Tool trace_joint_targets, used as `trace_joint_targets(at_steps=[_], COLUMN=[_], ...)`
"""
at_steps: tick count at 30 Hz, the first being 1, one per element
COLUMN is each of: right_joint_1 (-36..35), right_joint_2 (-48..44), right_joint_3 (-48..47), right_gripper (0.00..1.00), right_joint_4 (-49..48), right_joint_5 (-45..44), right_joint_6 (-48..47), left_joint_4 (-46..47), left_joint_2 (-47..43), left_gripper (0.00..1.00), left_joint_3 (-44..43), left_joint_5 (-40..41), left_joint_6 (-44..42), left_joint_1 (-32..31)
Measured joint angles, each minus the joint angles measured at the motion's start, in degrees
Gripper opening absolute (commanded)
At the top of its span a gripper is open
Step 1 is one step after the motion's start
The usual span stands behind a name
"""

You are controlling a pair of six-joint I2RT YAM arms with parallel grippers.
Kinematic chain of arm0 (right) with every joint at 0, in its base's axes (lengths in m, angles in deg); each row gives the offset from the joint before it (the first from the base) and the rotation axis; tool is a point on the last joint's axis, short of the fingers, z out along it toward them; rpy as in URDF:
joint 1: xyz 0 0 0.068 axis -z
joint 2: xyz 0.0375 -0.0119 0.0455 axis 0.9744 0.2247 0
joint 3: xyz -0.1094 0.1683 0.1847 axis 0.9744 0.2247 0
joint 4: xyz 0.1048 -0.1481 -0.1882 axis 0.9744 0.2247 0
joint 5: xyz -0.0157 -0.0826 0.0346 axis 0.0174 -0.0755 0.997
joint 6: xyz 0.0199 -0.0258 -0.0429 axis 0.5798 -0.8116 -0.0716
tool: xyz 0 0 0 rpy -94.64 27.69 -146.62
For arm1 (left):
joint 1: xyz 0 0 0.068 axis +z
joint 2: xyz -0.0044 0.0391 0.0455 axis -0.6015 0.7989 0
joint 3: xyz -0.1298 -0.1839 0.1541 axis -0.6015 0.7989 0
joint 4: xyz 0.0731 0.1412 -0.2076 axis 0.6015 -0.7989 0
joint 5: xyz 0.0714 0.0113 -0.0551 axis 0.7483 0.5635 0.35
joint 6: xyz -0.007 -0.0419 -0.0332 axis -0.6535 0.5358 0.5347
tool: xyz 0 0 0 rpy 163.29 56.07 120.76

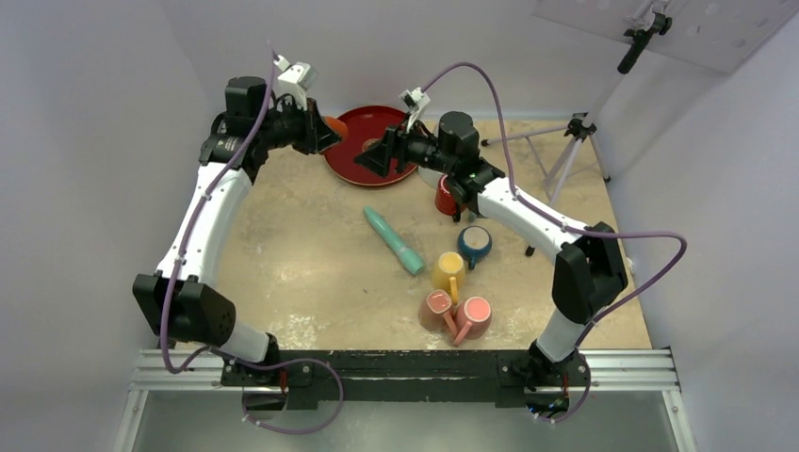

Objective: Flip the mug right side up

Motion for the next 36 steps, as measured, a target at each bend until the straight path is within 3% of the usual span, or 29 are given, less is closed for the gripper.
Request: trace_joint_targets(at_steps=[4,8,10,17,32,33,36], right_joint_1=[0.37,0.76,0.87,1.51,1.86,1.86,1.86], right_joint_2=[0.00,-0.26,-0.70,-6.54,-8.94,-8.94,-8.94], right_joint_3=[1.97,3.30,3.30,4.55,5.16,5.16,5.09], right_gripper=[0.68,0.68,0.68,0.68,0.68,0.68,0.68], right_joint_4=[3.93,8.20,10.62,17.49,22.58,22.64,23.21], right_joint_5=[-4.24,-8.33,-10.73,-18.60,-22.64,-22.67,-22.80], right_joint_6=[-1.79,-4.00,-5.44,-9.66,-11.91,-12.09,-12.55], left_joint_4=[-12.52,-26.36,-29.27,-34.91,-34.34,-34.34,-33.90], left_joint_2=[9.25,30.23,38.49,47.28,56.68,56.92,57.13], left_gripper=[0.00,0.00,0.00,0.00,0.00,0.03,0.29], left_joint_3=[-9.42,-37.38,-46.73,-44.15,-43.30,-43.12,-42.12], left_joint_5=[4.09,8.74,12.50,20.63,24.74,24.79,24.98], left_joint_6=[-13.70,-25.38,-31.01,-45.05,-56.98,-57.51,-58.49], left_joint_1=[-0.07,-0.72,-1.62,-6.91,-9.07,-9.07,-9.07])
